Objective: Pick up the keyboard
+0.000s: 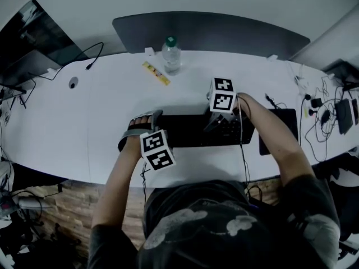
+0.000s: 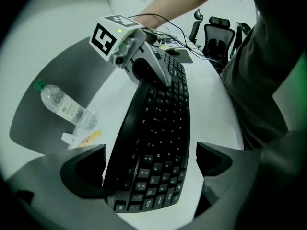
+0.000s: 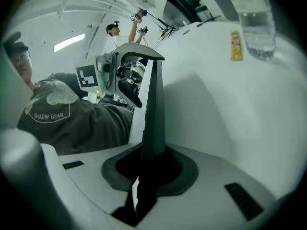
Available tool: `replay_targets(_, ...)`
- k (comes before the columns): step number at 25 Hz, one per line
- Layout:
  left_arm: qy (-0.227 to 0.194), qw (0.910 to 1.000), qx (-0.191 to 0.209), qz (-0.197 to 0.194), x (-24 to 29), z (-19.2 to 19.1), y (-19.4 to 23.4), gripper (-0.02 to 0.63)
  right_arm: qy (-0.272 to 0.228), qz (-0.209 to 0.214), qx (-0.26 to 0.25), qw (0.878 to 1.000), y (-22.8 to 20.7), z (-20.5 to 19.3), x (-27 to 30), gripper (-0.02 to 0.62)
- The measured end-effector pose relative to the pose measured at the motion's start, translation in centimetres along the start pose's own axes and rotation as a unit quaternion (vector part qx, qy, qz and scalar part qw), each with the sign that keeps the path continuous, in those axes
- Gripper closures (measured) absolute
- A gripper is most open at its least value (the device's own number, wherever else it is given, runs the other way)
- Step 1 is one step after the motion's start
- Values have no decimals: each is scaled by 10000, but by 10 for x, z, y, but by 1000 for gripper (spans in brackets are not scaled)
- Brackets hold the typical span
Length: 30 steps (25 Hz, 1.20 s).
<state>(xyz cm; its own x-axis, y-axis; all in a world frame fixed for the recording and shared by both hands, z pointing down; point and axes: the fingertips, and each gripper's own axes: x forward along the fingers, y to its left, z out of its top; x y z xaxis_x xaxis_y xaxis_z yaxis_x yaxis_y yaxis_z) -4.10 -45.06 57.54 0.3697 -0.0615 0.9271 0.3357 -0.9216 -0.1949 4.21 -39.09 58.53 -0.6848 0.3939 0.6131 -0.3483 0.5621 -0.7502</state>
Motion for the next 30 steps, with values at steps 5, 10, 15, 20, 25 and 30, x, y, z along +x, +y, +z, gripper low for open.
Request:
replay_targets(5,-444,9968,-365,563,-24,14,20,22,-352,-1214,-220,9917,-8,9,-29,529)
replay_targets(10,-645,9928,-725,704,-27,16,21,54,-486,-2471,-381,9670,-14,12,-51,529)
replay_targets(15,-747,9850,-1118,1082,-35,13,22,233,-482,-3313,-476,9411,-13,9,-59,529)
replay_targets(20,-783,9760,-1420,1453,-42,8,20,435,-443,-3714,-657,9251,-8,9,-57,529)
replay_targets(25,-764,9508,-2177,2068,-49,1,16,602,-314,-4059,-658,9110,-2,1,-54,529)
replay_targets(30,-757,9278,-2893,2232,-50,0,-5,603,-156,-4759,-1002,8736,-4,-5,-69,531)
